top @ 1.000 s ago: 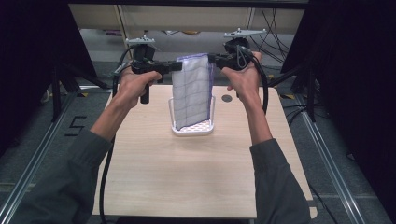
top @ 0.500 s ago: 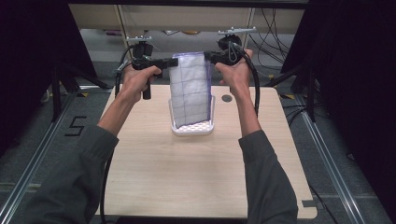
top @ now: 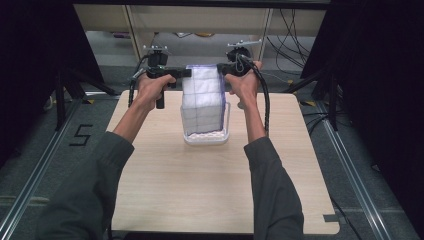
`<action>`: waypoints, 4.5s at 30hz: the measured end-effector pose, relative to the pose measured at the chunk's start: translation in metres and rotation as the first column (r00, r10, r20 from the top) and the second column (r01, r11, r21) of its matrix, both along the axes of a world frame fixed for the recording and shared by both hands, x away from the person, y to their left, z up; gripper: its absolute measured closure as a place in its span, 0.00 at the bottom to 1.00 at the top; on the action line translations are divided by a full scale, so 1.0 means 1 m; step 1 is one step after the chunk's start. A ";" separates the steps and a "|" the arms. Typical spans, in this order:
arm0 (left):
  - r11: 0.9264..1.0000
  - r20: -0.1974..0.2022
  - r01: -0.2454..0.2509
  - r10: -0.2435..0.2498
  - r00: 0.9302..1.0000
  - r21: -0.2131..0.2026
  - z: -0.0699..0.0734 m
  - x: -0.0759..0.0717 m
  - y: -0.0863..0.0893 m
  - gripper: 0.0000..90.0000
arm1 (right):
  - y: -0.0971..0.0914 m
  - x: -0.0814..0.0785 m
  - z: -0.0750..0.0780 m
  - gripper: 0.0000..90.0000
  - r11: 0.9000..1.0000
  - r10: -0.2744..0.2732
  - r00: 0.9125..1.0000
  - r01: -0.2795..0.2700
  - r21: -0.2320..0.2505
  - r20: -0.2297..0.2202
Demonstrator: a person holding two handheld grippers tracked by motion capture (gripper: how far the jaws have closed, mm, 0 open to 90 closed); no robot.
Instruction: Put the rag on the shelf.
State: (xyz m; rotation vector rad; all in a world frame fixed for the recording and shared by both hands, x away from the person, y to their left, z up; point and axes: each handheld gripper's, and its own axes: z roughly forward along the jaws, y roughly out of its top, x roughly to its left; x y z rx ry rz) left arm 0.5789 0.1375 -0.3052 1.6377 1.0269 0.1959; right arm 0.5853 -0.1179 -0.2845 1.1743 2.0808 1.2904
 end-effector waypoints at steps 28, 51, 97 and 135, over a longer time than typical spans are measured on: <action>0.995 -0.163 0.050 -0.034 0.986 0.092 -0.060 0.016 -0.010 0.89 | -0.008 0.023 -0.071 0.84 0.994 -0.012 0.979 -0.010 -0.105 -0.201; 0.993 -0.118 0.020 -0.007 0.993 0.113 -0.030 -0.010 0.025 0.62 | -0.045 -0.012 -0.042 0.66 0.996 -0.060 0.983 0.048 -0.071 -0.173; 0.975 -0.060 0.145 -0.137 0.989 0.169 -0.076 -0.137 0.051 0.35 | -0.059 -0.134 -0.086 0.43 0.998 0.062 0.989 -0.057 0.038 -0.137; 0.942 -0.079 0.270 -0.259 0.963 0.200 -0.138 -0.209 0.045 0.25 | -0.059 -0.196 -0.136 0.39 0.993 0.118 0.976 -0.120 0.005 -0.185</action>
